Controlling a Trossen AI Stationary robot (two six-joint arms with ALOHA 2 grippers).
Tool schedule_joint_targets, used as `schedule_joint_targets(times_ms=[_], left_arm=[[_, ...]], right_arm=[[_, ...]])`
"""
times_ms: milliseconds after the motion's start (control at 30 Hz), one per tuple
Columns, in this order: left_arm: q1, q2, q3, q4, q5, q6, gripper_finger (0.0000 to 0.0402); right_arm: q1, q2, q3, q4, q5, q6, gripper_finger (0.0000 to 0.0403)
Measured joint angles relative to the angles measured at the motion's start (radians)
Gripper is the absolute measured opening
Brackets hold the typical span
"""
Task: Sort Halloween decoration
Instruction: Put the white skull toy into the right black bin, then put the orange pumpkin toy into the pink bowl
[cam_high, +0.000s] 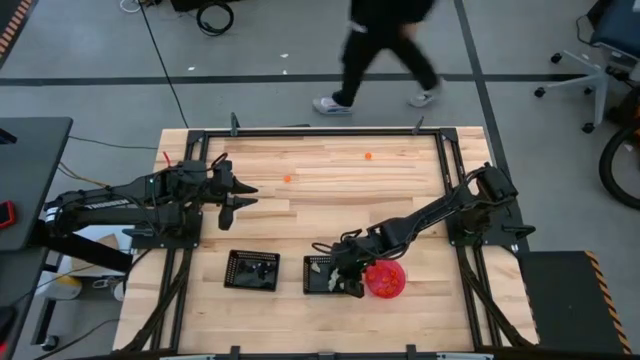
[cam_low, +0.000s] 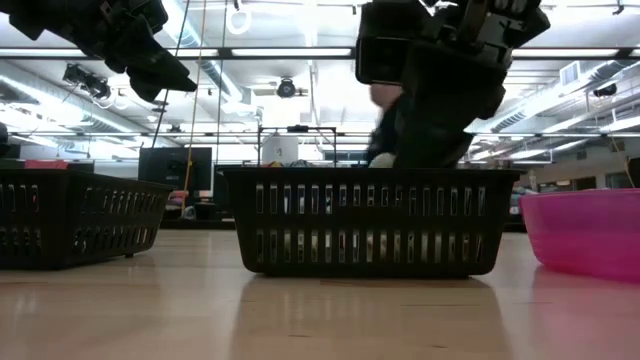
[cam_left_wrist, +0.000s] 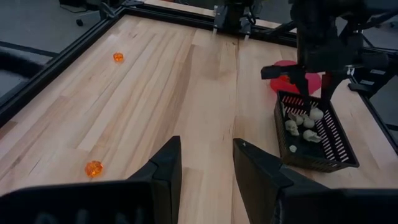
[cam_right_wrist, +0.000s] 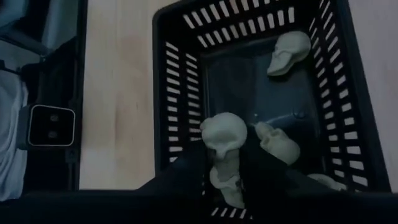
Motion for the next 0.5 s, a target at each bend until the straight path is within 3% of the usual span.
schedule_joint_targets(times_ms=[233, 500], left_arm=[[0.0, 0.0, 0.0, -0.001, 0.0, 0.0, 0.0116], [0.0, 0.0, 0.0, -0.001, 0.0, 0.001, 0.0116]], right_arm=[[-0.036, 0.0, 0.0, -0.003, -0.026, 0.024, 0.0134], [-0.097, -0.05, 0.0, -0.039, -0.052, -0.046, 0.0133]])
